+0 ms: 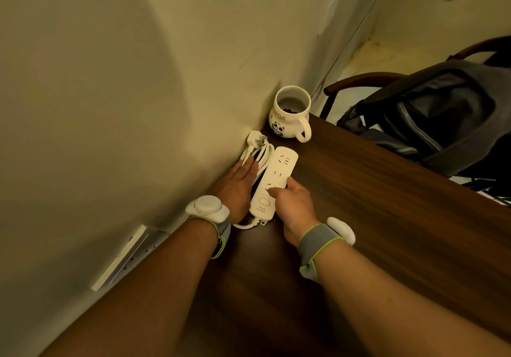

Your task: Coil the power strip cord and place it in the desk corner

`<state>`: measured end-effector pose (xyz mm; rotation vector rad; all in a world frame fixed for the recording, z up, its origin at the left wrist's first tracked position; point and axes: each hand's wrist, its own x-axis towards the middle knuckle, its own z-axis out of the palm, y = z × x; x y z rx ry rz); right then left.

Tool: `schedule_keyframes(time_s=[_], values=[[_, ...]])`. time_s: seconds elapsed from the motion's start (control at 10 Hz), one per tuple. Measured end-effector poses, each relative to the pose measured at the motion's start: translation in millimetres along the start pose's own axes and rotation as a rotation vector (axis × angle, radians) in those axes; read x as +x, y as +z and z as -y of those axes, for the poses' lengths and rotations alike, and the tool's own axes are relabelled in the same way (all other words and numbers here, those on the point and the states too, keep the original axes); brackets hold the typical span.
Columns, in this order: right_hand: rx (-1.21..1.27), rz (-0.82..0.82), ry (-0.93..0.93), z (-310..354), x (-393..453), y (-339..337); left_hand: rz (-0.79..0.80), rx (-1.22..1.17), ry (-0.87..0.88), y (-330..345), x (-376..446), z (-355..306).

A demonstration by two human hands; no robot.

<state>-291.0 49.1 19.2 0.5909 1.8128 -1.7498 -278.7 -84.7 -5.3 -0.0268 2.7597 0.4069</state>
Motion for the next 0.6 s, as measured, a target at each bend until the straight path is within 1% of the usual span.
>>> schedule_keyframes(time_s=[0.1, 0.2, 0.3, 0.4, 0.5, 0.6], values=[[-0.071, 0.039, -0.003, 2, 1, -4, 0.012, 0.028, -0.017, 0, 2, -2], [-0.219, 0.093, -0.028, 1, 2, -12, 0.032, 0.044, -0.034, -2, 0, -4], [-0.472, 0.148, -0.067, 6, -4, -22, 0.042, 0.08, -0.068, -5, -7, -9], [-0.835, 0.172, -0.204, 16, -9, -32, 0.01, 0.099, -0.073, -10, -19, -11], [-1.24, 0.192, -0.431, 25, -21, -46, 0.028, 0.107, -0.067, -15, -40, -12], [-1.48, 0.198, -0.547, 33, -33, -57, 0.005, 0.095, -0.103, -21, -56, -17]])
